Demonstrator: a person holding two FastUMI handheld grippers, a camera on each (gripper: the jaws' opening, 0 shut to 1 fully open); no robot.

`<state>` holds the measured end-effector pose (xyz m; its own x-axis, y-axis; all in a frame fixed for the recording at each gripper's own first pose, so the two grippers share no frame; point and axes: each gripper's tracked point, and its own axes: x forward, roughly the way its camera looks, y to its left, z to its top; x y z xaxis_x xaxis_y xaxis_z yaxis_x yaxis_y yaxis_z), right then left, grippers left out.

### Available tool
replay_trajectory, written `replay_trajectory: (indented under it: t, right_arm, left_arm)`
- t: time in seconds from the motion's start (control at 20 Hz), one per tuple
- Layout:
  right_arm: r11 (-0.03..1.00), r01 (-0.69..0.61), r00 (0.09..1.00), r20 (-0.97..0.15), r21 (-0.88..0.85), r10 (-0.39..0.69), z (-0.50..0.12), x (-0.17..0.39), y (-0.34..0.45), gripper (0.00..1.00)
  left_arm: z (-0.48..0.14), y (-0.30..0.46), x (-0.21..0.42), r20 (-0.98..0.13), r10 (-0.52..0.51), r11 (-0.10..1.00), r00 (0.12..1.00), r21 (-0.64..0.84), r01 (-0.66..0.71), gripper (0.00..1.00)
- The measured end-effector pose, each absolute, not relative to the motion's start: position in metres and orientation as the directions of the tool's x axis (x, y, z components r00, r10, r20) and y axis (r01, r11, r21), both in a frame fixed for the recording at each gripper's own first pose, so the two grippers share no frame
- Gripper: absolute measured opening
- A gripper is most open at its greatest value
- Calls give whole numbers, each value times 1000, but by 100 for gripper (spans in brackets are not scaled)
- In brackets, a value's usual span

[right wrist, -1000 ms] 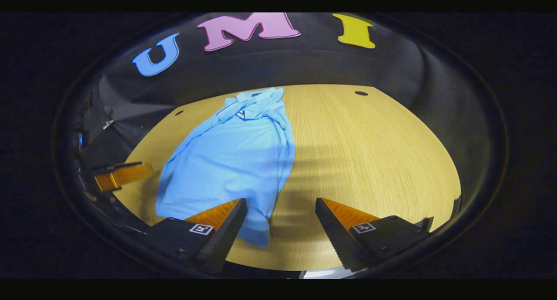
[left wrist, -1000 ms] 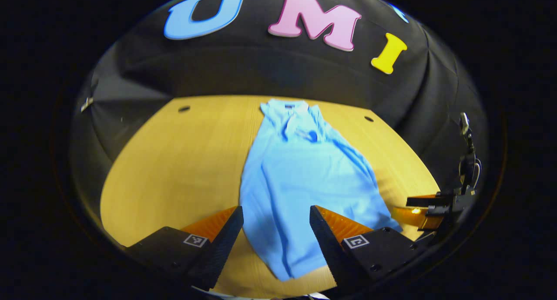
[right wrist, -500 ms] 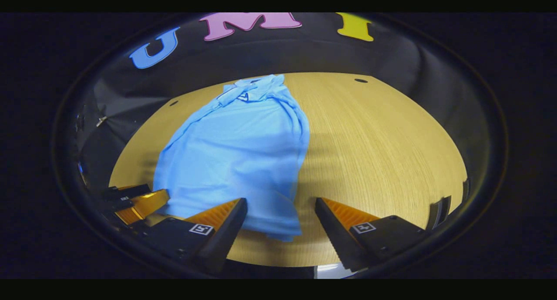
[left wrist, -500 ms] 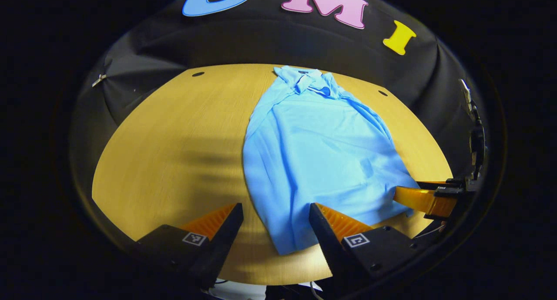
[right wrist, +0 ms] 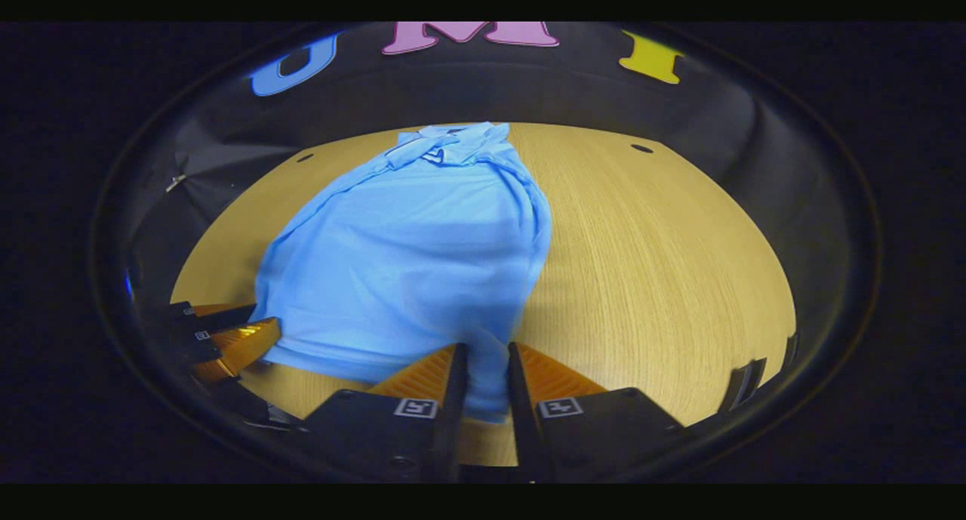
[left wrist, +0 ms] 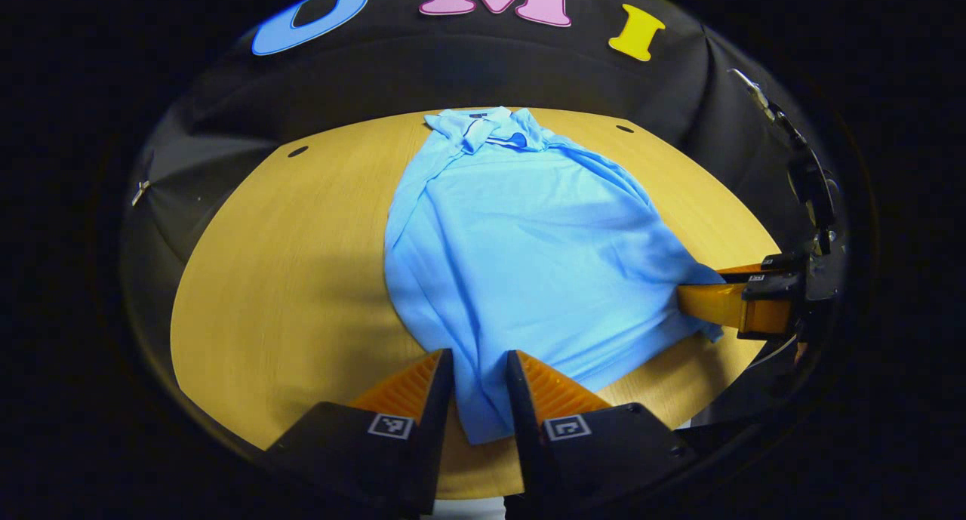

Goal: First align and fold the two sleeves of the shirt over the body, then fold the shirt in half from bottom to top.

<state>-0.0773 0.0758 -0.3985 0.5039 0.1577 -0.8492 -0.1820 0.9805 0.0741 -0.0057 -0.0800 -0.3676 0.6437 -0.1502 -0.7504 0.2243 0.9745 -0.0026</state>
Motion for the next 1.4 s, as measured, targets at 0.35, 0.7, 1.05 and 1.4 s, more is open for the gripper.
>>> replay_trajectory:
  t: [0.35,0.7,1.05,1.4]
  right_arm:
    - [969,-198,454,-862,149,225,-396,-77,73,2]
    - [955,-229,428,-862,189,273,-392,-75,73,6]
    - [944,-247,479,-819,220,316,-348,-47,74,5]
    - [906,-357,542,-740,227,399,-282,3,94,5]
  left_arm:
    - [-365,-87,-4,-738,-180,977,650,-59,204,8]
    - [-363,-89,-3,-755,-189,968,628,-34,250,7]
    - [-313,-92,11,-725,-209,974,657,-96,205,6]
    - [-231,-79,53,-648,-179,984,740,-99,151,6]
